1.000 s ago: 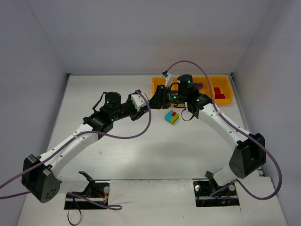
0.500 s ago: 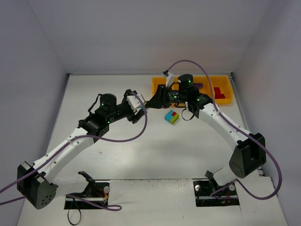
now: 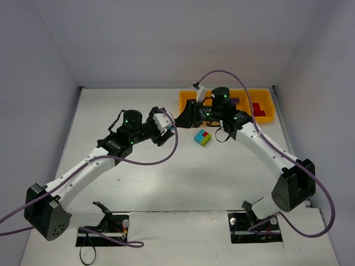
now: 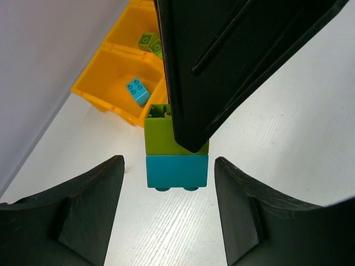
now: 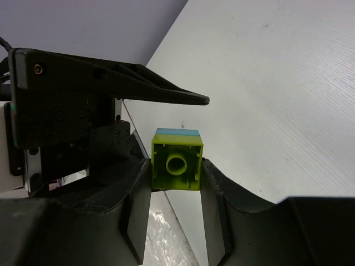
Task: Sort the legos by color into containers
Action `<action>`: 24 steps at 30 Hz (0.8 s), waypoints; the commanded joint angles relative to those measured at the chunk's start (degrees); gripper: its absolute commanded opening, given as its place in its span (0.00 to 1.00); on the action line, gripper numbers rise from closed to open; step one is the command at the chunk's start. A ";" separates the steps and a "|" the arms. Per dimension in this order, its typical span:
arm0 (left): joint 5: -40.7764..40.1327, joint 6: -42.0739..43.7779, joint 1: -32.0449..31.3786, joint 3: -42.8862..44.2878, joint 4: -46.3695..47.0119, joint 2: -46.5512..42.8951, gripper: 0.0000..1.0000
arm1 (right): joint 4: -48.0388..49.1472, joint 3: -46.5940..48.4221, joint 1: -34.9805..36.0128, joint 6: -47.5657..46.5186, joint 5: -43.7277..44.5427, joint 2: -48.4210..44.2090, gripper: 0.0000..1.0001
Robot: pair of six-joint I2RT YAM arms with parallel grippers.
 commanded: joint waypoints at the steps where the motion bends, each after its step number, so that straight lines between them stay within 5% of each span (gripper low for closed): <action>1: 0.44 0.84 -0.13 1.64 4.64 -0.02 0.59 | 3.10 1.56 -0.21 0.07 -2.39 -3.01 0.00; 8: 0.97 1.10 -0.13 2.95 5.44 0.95 0.58 | 3.10 1.30 -0.21 -0.19 -2.83 -2.66 0.00; 14: 1.41 1.01 -0.13 3.31 5.52 1.83 0.46 | 3.10 1.73 -0.21 -0.28 -3.01 -2.39 0.00; 24: 2.20 -0.92 -0.13 3.39 7.72 2.53 0.45 | 3.10 1.56 -0.21 -0.45 -2.92 -1.95 0.00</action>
